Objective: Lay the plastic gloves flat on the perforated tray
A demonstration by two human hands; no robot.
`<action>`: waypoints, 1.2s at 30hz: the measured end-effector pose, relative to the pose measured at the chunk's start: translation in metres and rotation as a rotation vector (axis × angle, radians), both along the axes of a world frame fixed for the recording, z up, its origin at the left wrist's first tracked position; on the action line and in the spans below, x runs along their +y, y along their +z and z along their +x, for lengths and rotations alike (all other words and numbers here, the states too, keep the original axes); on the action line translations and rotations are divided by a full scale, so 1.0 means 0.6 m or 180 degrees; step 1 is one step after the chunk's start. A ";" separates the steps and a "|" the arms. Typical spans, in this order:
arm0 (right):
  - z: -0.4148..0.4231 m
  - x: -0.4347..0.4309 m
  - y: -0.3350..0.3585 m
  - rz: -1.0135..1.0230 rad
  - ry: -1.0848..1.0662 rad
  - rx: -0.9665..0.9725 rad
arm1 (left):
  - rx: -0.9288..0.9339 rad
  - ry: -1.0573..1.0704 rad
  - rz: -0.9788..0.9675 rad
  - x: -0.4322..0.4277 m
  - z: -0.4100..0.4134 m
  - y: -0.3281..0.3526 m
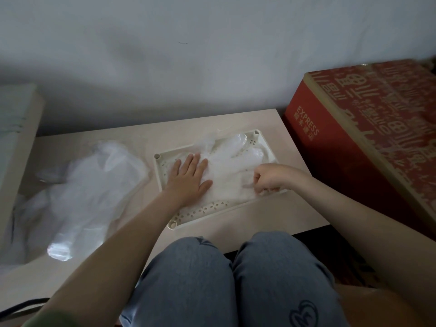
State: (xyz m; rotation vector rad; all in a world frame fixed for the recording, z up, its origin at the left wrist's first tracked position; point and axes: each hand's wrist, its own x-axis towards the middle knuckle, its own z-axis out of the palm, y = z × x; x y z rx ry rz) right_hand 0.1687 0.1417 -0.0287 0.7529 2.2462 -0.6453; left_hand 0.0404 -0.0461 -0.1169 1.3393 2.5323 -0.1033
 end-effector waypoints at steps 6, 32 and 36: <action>-0.006 -0.033 -0.018 0.1030 0.0638 0.1375 | 0.0036 0.0057 0.0283 0.001 0.006 0.005; -0.108 -0.206 0.026 0.0128 0.1937 0.1474 | 0.0053 0.1966 -0.0088 -0.205 -0.024 0.091; -0.117 -0.223 0.041 0.0128 0.1948 0.1458 | -0.0013 0.2076 -0.0028 -0.211 -0.029 0.107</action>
